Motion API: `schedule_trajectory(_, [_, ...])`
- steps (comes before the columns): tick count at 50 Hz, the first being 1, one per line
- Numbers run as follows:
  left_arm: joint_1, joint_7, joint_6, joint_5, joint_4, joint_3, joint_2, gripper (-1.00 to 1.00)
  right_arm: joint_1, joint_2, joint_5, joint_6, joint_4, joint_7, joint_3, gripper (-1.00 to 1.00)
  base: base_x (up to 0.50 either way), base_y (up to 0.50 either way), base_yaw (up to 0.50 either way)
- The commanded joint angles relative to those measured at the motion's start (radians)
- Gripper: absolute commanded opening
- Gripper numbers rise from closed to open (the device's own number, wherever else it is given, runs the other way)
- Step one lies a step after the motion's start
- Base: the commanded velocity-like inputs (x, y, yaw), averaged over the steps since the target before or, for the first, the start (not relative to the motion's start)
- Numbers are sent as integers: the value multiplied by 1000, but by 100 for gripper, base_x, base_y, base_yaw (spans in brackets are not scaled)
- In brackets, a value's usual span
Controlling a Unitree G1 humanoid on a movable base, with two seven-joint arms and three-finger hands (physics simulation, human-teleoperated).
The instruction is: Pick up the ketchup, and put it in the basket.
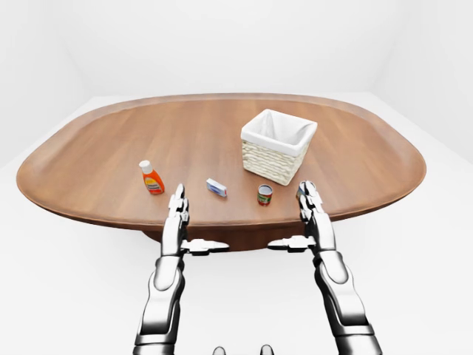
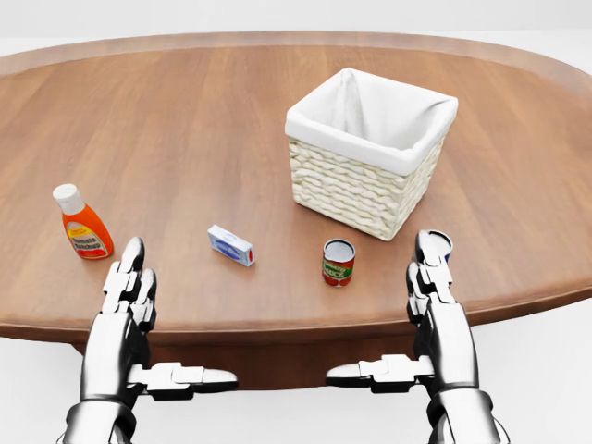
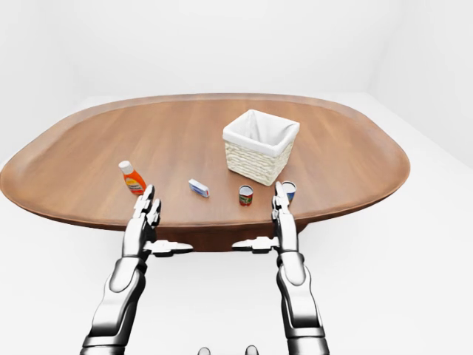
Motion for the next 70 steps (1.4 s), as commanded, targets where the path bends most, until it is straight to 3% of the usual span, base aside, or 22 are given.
schedule_trajectory(1, [5,-28,-3,-1,-3,16,12,100,0,-10,6,16,-6,15,-19,100,0,0,0])
schedule_trajectory(10, [30,-39,20,0,-63,16,11,100,25,-6,-2,40,-68,13,-10,100,0,0,0])
schedule_trajectory(12, [42,-44,34,-3,-93,17,11,100,42,-4,-13,53,-109,8,-3,100,0,0,0])
schedule_trajectory(13, [65,-51,58,-5,-150,15,12,100,63,-2,-24,73,-162,4,5,100,0,0,0])
schedule_trajectory(14, [66,-52,59,-5,-154,15,11,100,64,-2,-25,75,-166,4,6,100,0,0,0])
schedule_trajectory(16, [108,-67,92,-13,-254,14,12,100,91,2,-34,85,-238,2,16,100,0,0,0])
schedule_trajectory(21, [167,-92,92,-31,-410,29,8,100,151,8,-61,85,-386,-3,49,100,0,0,0])
schedule_trajectory(29, [192,-110,92,-46,-492,53,1,100,178,7,-72,85,-448,-8,61,100,0,0,0])
schedule_trajectory(57, [210,-130,92,-58,-521,56,-6,100,195,3,-93,85,-456,4,65,100,0,0,0])
schedule_trajectory(70, [214,-138,92,-57,-522,54,-5,100,199,2,-116,85,-453,1,71,100,0,48,0])
